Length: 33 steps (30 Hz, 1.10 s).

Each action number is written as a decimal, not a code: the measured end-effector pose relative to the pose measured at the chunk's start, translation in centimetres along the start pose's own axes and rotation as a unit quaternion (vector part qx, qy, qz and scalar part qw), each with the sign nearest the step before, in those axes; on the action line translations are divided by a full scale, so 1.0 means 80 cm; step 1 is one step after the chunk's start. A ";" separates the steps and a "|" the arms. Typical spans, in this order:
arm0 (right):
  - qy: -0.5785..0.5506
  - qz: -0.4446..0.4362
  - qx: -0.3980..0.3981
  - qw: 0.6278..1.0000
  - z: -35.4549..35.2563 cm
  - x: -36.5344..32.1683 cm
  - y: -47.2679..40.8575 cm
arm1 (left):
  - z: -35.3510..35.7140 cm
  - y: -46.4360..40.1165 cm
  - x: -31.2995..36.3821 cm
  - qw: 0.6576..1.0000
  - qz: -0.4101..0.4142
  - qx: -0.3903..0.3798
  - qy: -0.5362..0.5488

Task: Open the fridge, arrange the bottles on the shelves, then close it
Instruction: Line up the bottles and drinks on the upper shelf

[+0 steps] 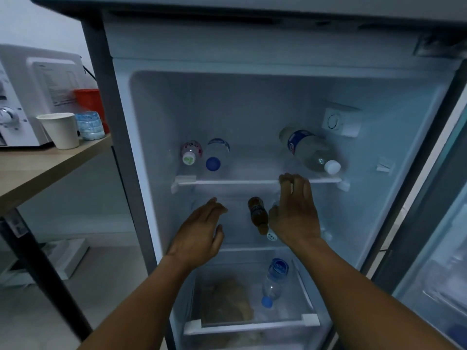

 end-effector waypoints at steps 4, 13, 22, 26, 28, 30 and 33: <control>-0.096 0.001 0.011 0.995 0.022 0.002 0.020 | 0.044 0.004 -0.021 0.991 -0.050 -0.123 -0.023; -0.195 0.082 0.032 0.977 0.119 0.026 0.142 | 0.145 0.011 -0.063 0.955 -0.181 -0.231 -0.039; -0.051 0.281 -0.317 0.904 0.236 0.098 0.208 | 0.155 0.018 -0.065 0.963 -0.162 -0.202 -0.077; -0.102 0.341 -0.343 0.869 0.258 0.108 0.213 | 0.155 0.016 -0.065 0.960 -0.156 -0.214 -0.089; -0.129 0.366 -0.323 0.863 0.264 0.111 0.210 | 0.155 0.014 -0.066 0.957 -0.158 -0.229 -0.088; -0.152 0.381 -0.312 0.857 0.268 0.111 0.208 | 0.154 0.013 -0.066 0.953 -0.161 -0.243 -0.084; -0.193 0.397 -0.303 0.845 0.272 0.107 0.207 | 0.153 0.012 -0.065 0.948 -0.167 -0.262 -0.075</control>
Point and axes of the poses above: each hand's wrist, its own y-axis away from the middle knuckle, its own z-axis out of the palm, x = y × z, the point moved 5 cm from there along -y, towards the middle knuckle, and after that the axes turned 4 degrees about -x, right-handed, at the moved point
